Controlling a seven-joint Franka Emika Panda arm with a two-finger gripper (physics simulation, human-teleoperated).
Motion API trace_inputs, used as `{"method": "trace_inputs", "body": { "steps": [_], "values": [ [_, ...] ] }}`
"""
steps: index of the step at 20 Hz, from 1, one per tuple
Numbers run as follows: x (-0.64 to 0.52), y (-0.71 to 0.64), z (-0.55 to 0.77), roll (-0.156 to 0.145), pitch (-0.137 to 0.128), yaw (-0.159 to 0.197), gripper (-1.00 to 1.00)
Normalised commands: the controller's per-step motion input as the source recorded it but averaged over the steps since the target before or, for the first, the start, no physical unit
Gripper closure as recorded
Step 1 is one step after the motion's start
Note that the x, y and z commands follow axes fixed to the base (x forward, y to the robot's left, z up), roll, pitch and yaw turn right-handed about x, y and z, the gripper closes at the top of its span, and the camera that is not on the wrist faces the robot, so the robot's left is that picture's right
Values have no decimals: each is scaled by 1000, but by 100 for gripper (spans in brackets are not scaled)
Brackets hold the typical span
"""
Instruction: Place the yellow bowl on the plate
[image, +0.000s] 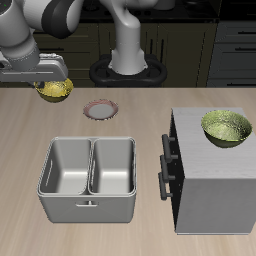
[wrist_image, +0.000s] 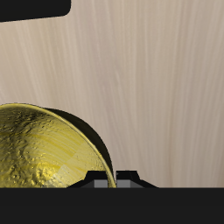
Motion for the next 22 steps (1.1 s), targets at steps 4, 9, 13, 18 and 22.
{"method": "trace_inputs", "body": {
  "steps": [4, 9, 13, 18, 22],
  "values": [
    [-167, 395, -132, 7, -37, 26, 100],
    [-142, 472, -130, 43, -16, -24, 100],
    [-88, 368, -125, 37, -2, 9, 100],
    [-97, 375, -51, 29, -18, 8, 100],
    [-145, 445, -157, 47, -2, 18, 100]
  ]
}}
